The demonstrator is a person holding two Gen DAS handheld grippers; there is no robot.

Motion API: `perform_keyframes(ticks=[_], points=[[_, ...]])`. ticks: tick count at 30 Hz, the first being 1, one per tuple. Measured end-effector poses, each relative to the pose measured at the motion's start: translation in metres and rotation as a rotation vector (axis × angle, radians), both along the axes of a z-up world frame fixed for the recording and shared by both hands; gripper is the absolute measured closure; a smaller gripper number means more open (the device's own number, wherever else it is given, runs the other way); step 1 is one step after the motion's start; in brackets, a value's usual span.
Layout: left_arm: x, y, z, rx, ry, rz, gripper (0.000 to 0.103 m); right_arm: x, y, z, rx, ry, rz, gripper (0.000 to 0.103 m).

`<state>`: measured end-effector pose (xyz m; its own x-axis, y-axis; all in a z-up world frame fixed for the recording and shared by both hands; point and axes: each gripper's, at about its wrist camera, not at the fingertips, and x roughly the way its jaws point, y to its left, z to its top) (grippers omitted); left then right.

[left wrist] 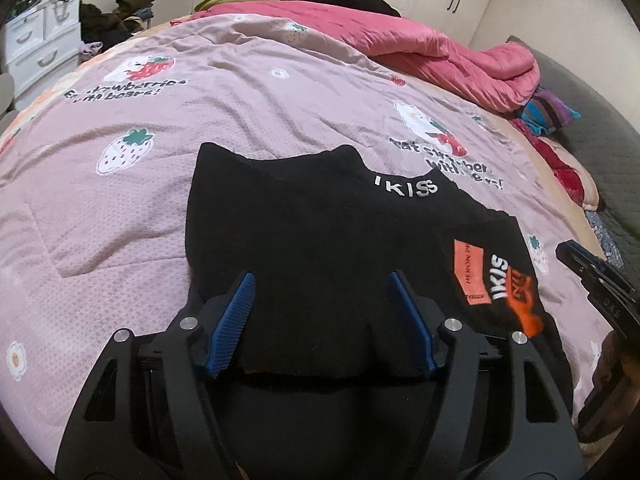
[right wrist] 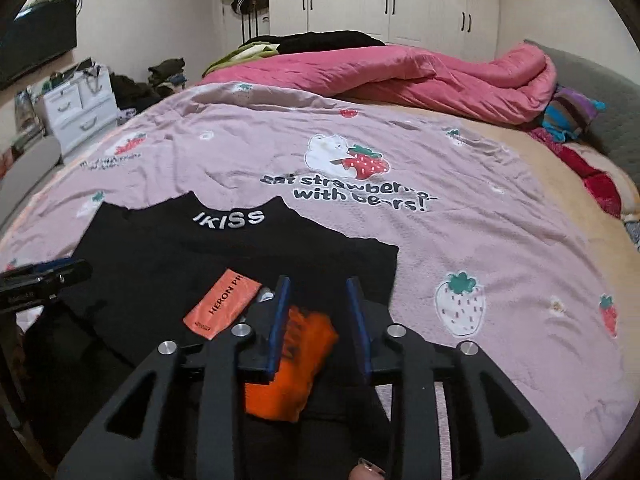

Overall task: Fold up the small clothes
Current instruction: 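Lay the cuff flat on the sweater and open the right gripper, then move both grippers back to the hem of the black sweater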

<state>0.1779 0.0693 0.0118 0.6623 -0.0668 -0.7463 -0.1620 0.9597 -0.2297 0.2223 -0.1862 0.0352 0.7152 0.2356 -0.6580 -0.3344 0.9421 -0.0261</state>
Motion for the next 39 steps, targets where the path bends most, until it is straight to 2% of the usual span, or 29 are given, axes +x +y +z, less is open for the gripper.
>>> perform_keyframes(ticks=[4, 7, 12, 14, 17, 20, 28, 35, 39], points=[[0.006, -0.001, -0.011, 0.021, 0.054, -0.016, 0.042, -0.005, 0.012, -0.005, 0.016, 0.025, 0.053, 0.070], [0.006, 0.003, -0.024, 0.026, 0.090, -0.021, 0.042, -0.010, 0.027, -0.011, 0.040, 0.062, 0.116, 0.070], [0.001, 0.007, -0.031, 0.020, 0.082, -0.032, 0.042, -0.016, 0.054, -0.025, 0.072, 0.139, 0.214, 0.069], [0.000, 0.008, -0.031, 0.016, 0.082, -0.037, 0.042, -0.016, 0.063, -0.034, 0.035, 0.171, 0.231, 0.056], [0.000, 0.011, -0.031, -0.001, 0.082, -0.040, 0.042, -0.004, 0.062, -0.058, -0.093, 0.237, 0.163, 0.035], [0.001, 0.008, -0.030, 0.009, 0.089, -0.044, 0.042, 0.004, 0.051, -0.066, -0.028, 0.285, 0.145, 0.034], [-0.001, 0.003, -0.027, 0.028, 0.094, -0.048, 0.040, -0.016, 0.046, -0.037, 0.060, 0.205, 0.163, 0.031], [-0.008, 0.001, -0.019, 0.019, 0.078, -0.042, 0.032, -0.025, 0.029, -0.021, 0.140, 0.169, 0.124, 0.015], [-0.014, -0.001, -0.011, 0.018, 0.056, -0.041, 0.021, -0.026, 0.018, -0.015, 0.158, 0.140, 0.088, 0.009]])
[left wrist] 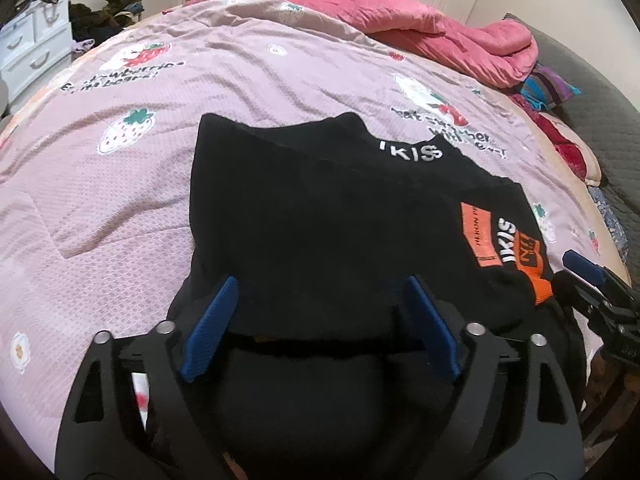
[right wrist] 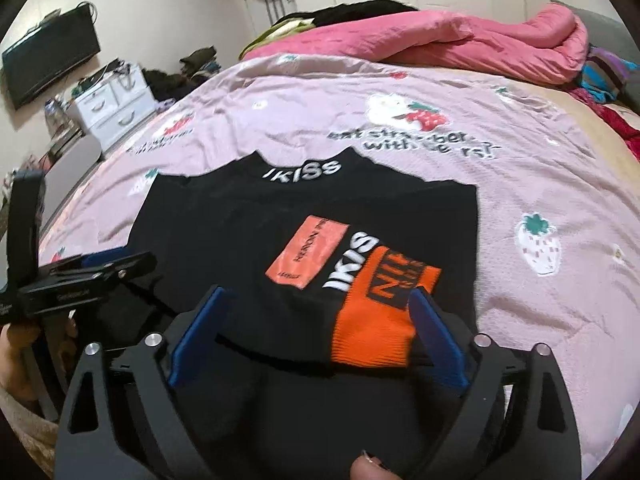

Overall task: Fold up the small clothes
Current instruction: 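Move both grippers back to the hem of the black sweater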

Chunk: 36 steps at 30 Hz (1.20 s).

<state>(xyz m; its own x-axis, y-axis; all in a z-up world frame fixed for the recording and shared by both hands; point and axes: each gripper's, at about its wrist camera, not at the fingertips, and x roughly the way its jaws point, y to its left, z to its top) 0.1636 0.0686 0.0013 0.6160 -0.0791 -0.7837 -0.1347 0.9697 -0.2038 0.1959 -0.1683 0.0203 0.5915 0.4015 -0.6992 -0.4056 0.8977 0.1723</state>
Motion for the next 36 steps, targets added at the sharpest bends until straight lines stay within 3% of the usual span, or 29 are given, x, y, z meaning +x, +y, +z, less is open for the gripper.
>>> perform_keyframes(ticks=[4, 9, 12, 25, 36], points=[[-0.008, 0.001, 0.011, -0.009, -0.030, 0.017, 0.009, -0.001, -0.012, 0.010, 0.036, -0.032, -0.037, 0.004], [-0.019, 0.003, 0.024, -0.036, -0.067, 0.039, 0.009, -0.005, -0.024, 0.018, 0.068, -0.054, -0.059, 0.004], [-0.026, 0.002, 0.033, 0.012, -0.085, 0.055, 0.009, -0.010, -0.030, 0.023, 0.082, -0.074, -0.068, 0.004], [-0.063, -0.003, 0.050, 0.081, -0.134, 0.047, 0.009, -0.049, -0.044, 0.037, 0.046, -0.179, -0.096, 0.004], [-0.094, 0.005, 0.042, 0.123, -0.121, 0.067, 0.009, -0.085, -0.056, 0.022, 0.024, -0.157, -0.103, 0.004]])
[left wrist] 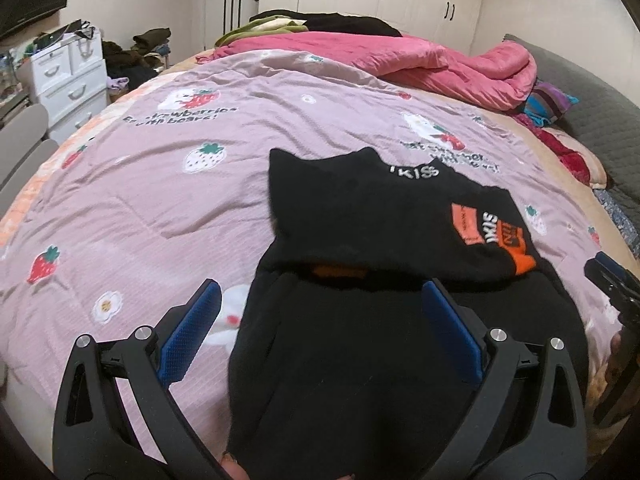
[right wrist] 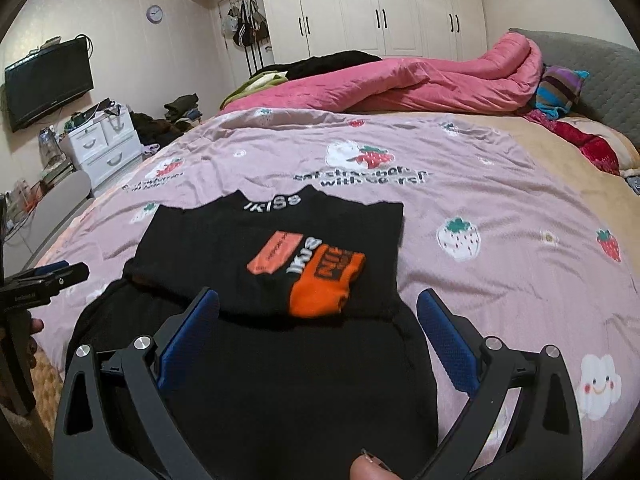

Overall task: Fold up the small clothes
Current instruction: 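Move both grippers back to the hem of the black sweater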

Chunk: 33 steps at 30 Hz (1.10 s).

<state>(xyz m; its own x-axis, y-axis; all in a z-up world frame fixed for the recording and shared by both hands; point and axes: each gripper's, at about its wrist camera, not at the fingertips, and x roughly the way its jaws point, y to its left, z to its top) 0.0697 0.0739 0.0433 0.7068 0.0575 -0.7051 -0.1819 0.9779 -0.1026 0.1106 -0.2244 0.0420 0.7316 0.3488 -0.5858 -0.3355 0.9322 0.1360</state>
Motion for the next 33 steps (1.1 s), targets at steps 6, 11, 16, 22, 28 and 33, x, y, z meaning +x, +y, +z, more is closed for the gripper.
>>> perform_keyframes(ticks=[6, 11, 16, 22, 28, 33], points=[[-0.017, 0.008, -0.010, -0.004, 0.017, 0.018, 0.009, -0.018, -0.007, -0.008, -0.011, 0.029, -0.001, 0.004], [-0.028, 0.013, -0.013, -0.002, 0.020, 0.029, 0.009, -0.030, -0.011, -0.018, -0.033, 0.059, -0.008, 0.004], [-0.041, 0.020, -0.019, -0.008, 0.033, 0.040, 0.009, -0.039, -0.017, -0.026, -0.045, 0.096, -0.018, 0.004], [-0.056, 0.030, -0.026, -0.017, 0.053, 0.054, 0.009, -0.050, -0.023, -0.029, -0.043, 0.125, -0.022, 0.004], [-0.072, 0.042, -0.032, -0.042, 0.072, 0.071, 0.009, -0.057, -0.029, -0.032, -0.045, 0.144, -0.035, 0.004], [-0.085, 0.048, -0.037, -0.062, 0.083, 0.076, 0.009, -0.062, -0.034, -0.035, -0.048, 0.166, -0.052, 0.004]])
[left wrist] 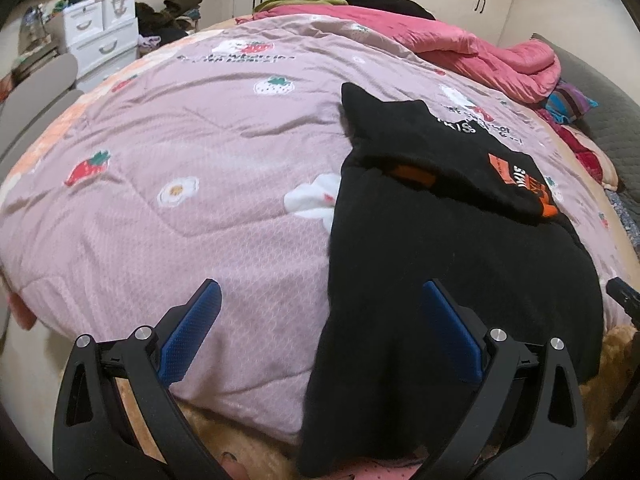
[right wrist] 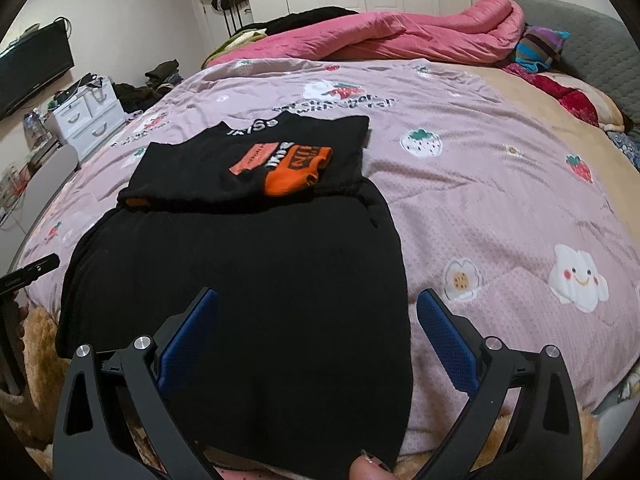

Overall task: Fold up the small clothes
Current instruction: 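Move both grippers back to the hem of the black sweater, then close both grippers on the sweater hem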

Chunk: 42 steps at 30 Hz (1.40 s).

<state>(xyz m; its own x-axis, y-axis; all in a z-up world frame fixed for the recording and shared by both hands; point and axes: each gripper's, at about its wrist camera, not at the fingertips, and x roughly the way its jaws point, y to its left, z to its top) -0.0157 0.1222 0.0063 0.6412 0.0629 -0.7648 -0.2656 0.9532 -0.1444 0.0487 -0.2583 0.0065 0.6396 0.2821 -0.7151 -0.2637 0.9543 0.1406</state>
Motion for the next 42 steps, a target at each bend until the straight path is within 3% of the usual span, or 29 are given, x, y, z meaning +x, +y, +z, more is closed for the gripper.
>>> perform_keyframes(ticks=[5, 8, 12, 13, 15, 19, 31, 39, 42], points=[[-0.014, 0.000, -0.006, -0.013, 0.005, -0.016, 0.009, -0.005, -0.006, -0.004, 0.003, 0.026, -0.004, 0.004], [-0.022, 0.001, -0.012, -0.070, 0.005, -0.036, 0.010, -0.009, -0.008, -0.005, -0.003, 0.032, -0.005, 0.004], [-0.031, 0.000, -0.018, -0.105, 0.010, -0.048, 0.043, -0.013, -0.010, -0.009, -0.014, 0.044, -0.011, 0.004], [-0.033, 0.002, -0.020, -0.135, 0.011, -0.053, 0.056, -0.014, -0.010, -0.010, -0.015, 0.047, -0.013, 0.004], [-0.035, 0.005, -0.023, -0.182, 0.017, -0.061, 0.070, -0.016, -0.012, -0.011, -0.014, 0.053, -0.018, 0.004], [-0.040, 0.003, -0.027, -0.178, 0.039, -0.076, 0.079, -0.020, -0.016, -0.014, -0.012, 0.067, -0.021, 0.004], [-0.041, -0.004, -0.052, -0.246, 0.123, -0.122, 0.079, -0.040, -0.024, -0.030, -0.014, 0.137, 0.007, 0.004], [-0.038, -0.009, -0.055, -0.232, 0.146, -0.140, 0.077, -0.048, -0.023, -0.030, -0.015, 0.174, 0.080, 0.005], [-0.036, -0.011, -0.056, -0.222, 0.148, -0.145, 0.076, -0.047, -0.018, -0.035, -0.070, 0.222, 0.122, 0.005]])
